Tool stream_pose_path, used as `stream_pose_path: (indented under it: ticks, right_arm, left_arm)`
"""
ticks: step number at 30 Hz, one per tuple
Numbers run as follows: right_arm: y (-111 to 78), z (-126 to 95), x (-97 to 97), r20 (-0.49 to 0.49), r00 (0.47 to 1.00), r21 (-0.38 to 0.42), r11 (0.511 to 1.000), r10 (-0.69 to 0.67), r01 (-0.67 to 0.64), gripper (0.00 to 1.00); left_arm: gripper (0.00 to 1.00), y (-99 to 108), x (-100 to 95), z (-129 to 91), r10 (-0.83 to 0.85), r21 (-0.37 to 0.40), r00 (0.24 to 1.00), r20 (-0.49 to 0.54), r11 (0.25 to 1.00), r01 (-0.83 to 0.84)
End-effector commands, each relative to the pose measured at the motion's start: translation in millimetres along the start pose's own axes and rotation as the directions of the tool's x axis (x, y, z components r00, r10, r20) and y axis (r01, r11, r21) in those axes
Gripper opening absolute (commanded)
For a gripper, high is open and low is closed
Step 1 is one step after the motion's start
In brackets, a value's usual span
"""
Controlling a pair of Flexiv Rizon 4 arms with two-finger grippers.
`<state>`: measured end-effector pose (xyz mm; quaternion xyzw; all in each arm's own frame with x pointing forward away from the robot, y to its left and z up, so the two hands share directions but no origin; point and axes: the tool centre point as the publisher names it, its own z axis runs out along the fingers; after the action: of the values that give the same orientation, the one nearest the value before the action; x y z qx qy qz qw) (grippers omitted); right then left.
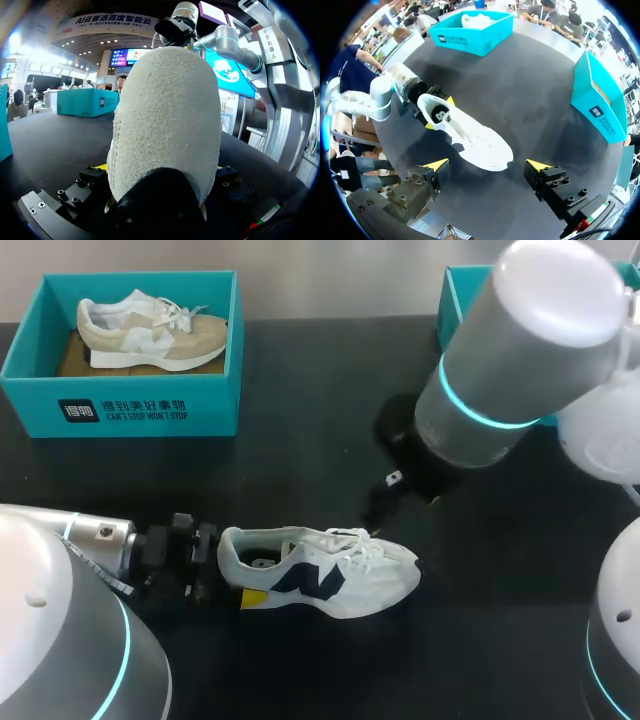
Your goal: Take the shoe out of the shoebox, open the shoe tongue, remove and reinsert the insole, then place the shoe into the shoebox
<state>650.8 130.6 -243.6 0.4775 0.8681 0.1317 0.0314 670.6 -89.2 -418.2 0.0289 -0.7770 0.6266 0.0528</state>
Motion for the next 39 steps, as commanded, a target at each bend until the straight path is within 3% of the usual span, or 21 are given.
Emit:
stream_pose_path:
  ticks: [1, 11, 20, 29, 39]
  right_arm:
    - [6.4, 8.5, 4.6, 0.005, 1.0, 0.008, 1.0, 0.0, 0.0, 1.0]
    - [6.4, 8.5, 4.6, 0.005, 1.0, 0.008, 1.0, 0.0, 0.0, 1.0]
    - [28.7, 28.5, 46.3, 0.147, 0.959, 0.118, 0.959, 0.242, -0.259, 1.0]
    - [56.6, 49.6, 81.0, 0.201, 0.925, 0.096, 0.933, 0.322, -0.346, 1.0]
    - [57.4, 51.0, 83.8, 0.201, 0.922, 0.084, 0.931, 0.332, -0.354, 1.0]
  left_arm:
    - [0.0, 4.6, -1.8, 1.8, -0.001, 0.0, 1.0, 0.003, 1.0, 0.001]
    - [0.0, 4.6, -1.8, 1.8, -0.001, 0.0, 1.0, 0.003, 1.0, 0.001]
    - [0.0, 4.6, -1.8, 1.8, -0.001, 0.0, 1.0, 0.003, 1.0, 0.001]
    - [0.0, 4.6, -1.8, 1.8, -0.001, 0.0, 1.0, 0.003, 1.0, 0.001]
    - [0.0, 4.6, -1.8, 1.8, -0.001, 0.0, 1.0, 0.003, 1.0, 0.001]
